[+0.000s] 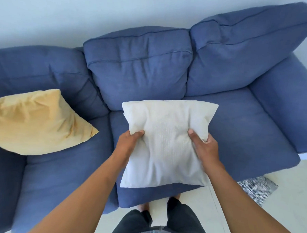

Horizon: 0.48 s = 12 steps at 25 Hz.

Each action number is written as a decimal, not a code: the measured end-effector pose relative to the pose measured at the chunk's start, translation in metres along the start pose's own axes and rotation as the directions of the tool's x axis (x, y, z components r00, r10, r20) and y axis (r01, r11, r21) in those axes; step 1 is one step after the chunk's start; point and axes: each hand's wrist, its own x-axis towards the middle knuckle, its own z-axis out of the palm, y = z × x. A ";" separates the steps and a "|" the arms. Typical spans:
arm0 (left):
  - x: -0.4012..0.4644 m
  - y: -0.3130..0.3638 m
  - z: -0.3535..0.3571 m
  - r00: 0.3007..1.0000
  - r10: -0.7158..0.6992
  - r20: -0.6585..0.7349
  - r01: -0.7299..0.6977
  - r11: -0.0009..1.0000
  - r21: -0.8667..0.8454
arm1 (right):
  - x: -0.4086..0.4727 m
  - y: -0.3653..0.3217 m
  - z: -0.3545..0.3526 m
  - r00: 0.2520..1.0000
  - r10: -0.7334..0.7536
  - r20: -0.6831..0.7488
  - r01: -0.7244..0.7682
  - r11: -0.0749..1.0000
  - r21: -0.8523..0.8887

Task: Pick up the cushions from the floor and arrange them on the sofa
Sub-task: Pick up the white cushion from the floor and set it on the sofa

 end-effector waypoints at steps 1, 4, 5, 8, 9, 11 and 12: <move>-0.001 0.001 0.002 1.000 0.001 -0.018 -0.001 1.000 -0.020 | 0.009 -0.004 0.000 1.000 -0.002 0.026 0.002 1.000 -0.010; 0.004 0.003 0.015 0.998 0.000 -0.059 -0.004 0.997 -0.074 | 0.041 -0.014 -0.002 0.993 -0.005 0.114 0.008 1.000 -0.023; 0.008 0.001 0.018 0.998 -0.004 -0.066 -0.002 0.996 -0.087 | 0.051 -0.015 -0.002 0.990 0.008 0.141 -0.006 1.000 -0.016; 0.023 -0.002 0.023 0.994 -0.023 -0.106 0.011 0.993 -0.114 | 0.080 -0.015 0.002 0.979 0.037 0.202 -0.032 0.999 -0.028; 0.027 -0.004 0.024 0.992 -0.026 -0.126 0.011 0.993 -0.117 | 0.088 -0.015 0.006 0.974 0.047 0.220 -0.037 0.998 -0.050; 0.039 -0.006 0.023 0.987 -0.021 -0.161 0.004 0.994 -0.110 | 0.106 -0.016 0.018 0.966 0.052 0.254 -0.026 0.994 -0.105; 0.047 -0.005 0.020 0.985 -0.014 -0.171 -0.003 0.995 -0.098 | 0.114 -0.018 0.025 0.965 0.051 0.258 -0.017 0.991 -0.131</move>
